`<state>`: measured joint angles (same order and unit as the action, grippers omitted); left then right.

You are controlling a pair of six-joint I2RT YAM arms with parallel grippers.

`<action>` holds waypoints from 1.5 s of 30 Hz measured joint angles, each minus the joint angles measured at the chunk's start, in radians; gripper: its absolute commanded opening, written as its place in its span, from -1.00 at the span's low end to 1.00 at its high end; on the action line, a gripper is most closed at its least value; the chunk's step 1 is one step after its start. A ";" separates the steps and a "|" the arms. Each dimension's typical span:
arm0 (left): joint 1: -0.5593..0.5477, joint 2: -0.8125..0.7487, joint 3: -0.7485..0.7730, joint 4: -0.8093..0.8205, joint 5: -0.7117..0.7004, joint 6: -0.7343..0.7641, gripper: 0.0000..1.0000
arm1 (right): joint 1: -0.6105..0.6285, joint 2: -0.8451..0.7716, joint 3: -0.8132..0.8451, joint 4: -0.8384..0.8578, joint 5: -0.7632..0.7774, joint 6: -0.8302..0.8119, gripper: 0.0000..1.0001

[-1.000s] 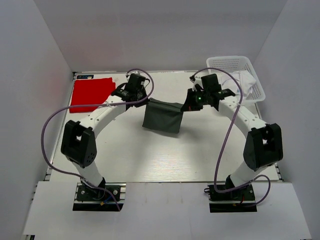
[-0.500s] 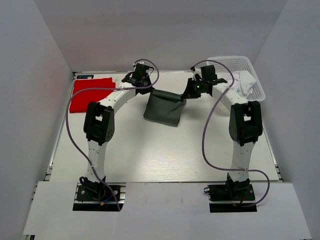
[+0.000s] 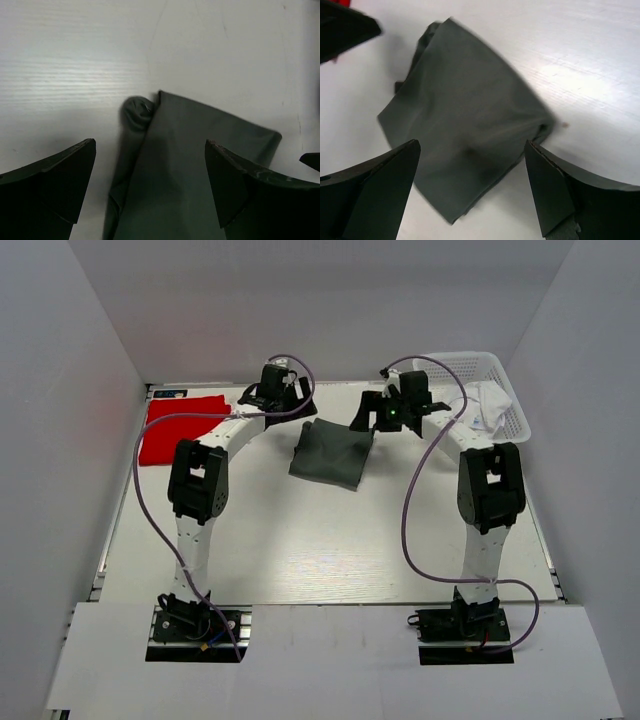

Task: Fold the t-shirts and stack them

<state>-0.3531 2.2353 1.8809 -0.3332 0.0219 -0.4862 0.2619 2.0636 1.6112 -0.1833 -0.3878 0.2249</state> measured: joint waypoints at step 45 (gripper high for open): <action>-0.113 -0.409 -0.640 -0.034 -0.020 -0.044 0.46 | 0.307 -0.505 -0.689 0.192 0.500 0.188 0.73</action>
<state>-0.4660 1.8267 1.2411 -0.3672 0.0017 -0.5304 0.5686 1.5589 0.9226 0.0086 0.1120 0.4126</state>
